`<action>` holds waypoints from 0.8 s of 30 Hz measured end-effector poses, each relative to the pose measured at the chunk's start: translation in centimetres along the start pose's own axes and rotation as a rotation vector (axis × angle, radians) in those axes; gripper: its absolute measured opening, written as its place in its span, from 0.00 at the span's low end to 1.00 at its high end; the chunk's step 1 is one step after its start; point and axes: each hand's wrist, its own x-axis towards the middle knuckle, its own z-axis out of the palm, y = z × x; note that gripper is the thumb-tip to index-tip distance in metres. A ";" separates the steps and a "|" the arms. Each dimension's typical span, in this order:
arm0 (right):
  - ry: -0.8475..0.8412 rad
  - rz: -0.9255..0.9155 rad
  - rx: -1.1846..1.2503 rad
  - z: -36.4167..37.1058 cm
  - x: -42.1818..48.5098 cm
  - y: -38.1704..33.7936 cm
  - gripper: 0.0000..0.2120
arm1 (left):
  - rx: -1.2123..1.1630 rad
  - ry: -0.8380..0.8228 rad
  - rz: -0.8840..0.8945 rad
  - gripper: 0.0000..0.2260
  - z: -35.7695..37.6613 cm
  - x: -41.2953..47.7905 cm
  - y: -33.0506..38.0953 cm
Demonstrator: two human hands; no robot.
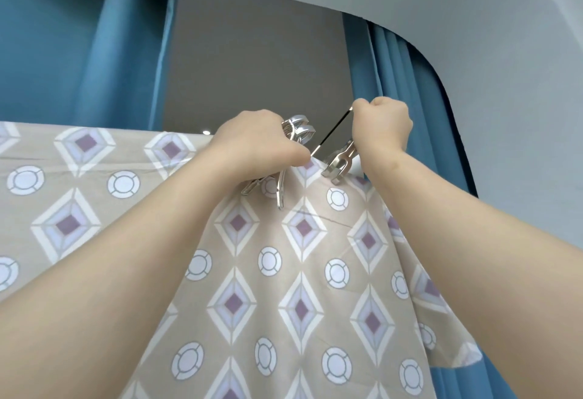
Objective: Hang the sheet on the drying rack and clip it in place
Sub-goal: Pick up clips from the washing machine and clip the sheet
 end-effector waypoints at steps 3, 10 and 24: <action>-0.071 0.058 -0.033 -0.1 -0.1 0.4 0.18 | -0.004 0.026 0.002 0.13 0.4 0.0 0.6; -0.222 0.150 -0.048 1.3 -2.3 0.9 0.12 | 0.018 0.090 0.035 0.09 1.0 -0.2 0.3; -0.094 -0.456 0.277 -2.3 -11.7 1.1 0.06 | -0.721 0.324 -0.181 0.08 3.4 -8.3 -4.7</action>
